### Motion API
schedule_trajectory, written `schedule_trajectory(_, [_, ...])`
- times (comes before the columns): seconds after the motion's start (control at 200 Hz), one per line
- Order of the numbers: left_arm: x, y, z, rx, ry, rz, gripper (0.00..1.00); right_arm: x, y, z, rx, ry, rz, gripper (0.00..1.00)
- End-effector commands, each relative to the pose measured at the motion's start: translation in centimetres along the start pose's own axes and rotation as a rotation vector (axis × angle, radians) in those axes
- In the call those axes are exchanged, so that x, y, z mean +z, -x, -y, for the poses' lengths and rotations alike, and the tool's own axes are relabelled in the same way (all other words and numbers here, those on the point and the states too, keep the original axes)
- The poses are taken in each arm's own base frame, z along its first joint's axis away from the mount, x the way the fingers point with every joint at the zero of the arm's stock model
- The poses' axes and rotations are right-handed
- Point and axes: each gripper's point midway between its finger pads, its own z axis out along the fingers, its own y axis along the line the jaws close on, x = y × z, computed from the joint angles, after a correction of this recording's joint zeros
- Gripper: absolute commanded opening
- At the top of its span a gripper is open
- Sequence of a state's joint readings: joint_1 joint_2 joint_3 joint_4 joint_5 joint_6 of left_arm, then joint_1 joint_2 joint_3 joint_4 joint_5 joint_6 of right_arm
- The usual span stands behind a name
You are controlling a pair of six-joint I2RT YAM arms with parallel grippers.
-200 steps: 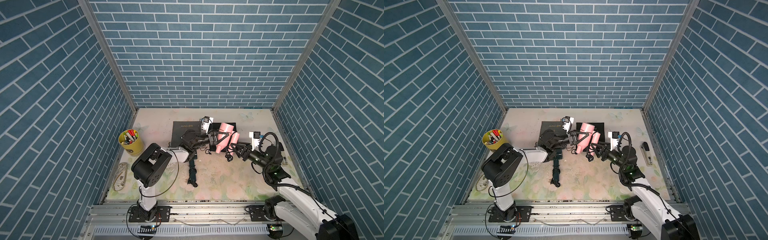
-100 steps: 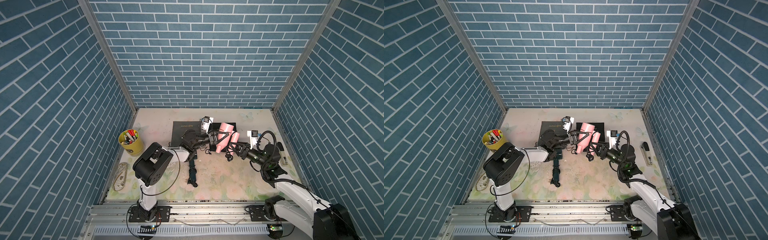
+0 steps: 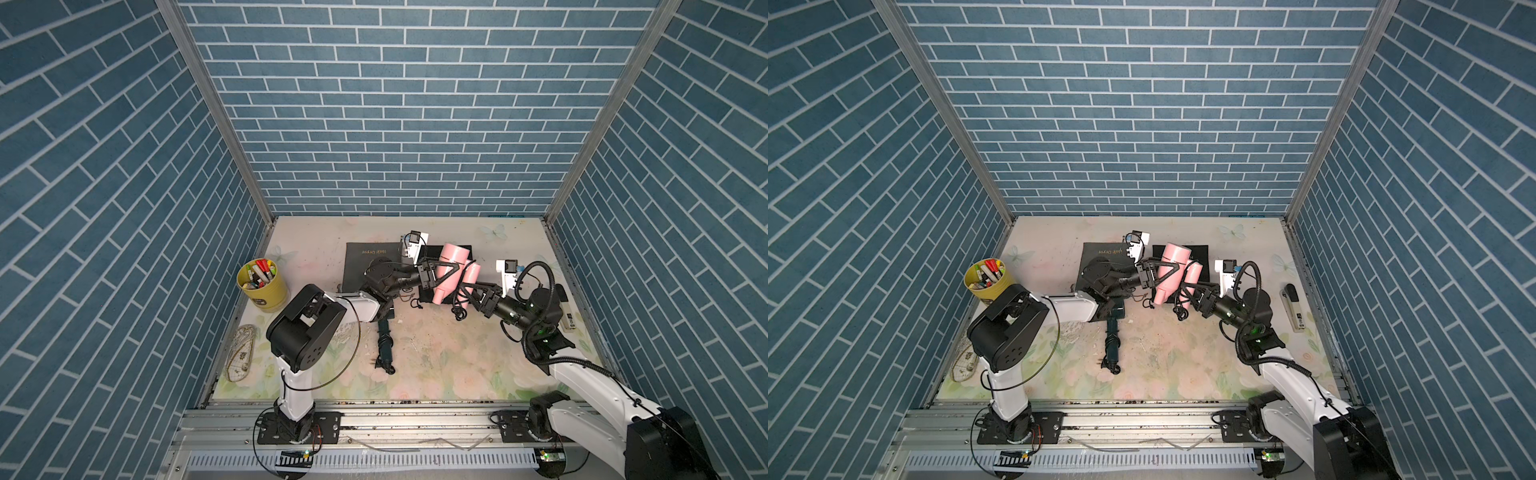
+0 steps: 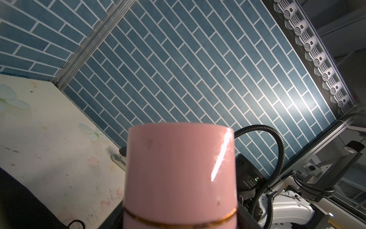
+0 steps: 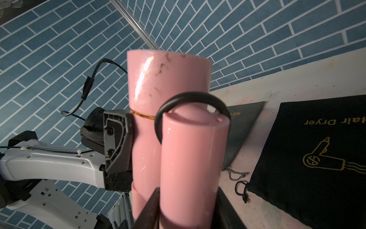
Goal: Pack away hair dryers
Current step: Adjust the hair dryer.
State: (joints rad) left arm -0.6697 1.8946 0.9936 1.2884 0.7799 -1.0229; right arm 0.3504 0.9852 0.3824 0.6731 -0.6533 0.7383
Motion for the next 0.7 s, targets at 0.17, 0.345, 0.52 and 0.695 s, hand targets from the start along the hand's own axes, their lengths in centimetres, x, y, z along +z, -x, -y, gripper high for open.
schedule_trajectory(0.17, [0.6, 0.6, 1.3, 0.077, 0.014, 0.000, 0.59, -0.3, 0.8, -3.2, -0.038, 0.124, 0.000, 0.13])
schedule_trajectory(0.345, [0.6, 0.4, 1.1, 0.075, 0.031, -0.011, 0.76, -0.4, 0.8, -3.1, -0.032, 0.115, 0.004, 0.10])
schedule_trajectory(0.52, [0.4, 0.2, 0.8, 0.080, 0.053, -0.022, 1.00, -0.9, 0.8, -2.8, -0.024, 0.096, 0.016, 0.09])
schedule_trajectory(0.695, [-0.1, 0.5, 0.4, 0.095, 0.086, -0.019, 1.00, -1.9, 1.2, -2.4, -0.011, 0.078, 0.041, 0.08])
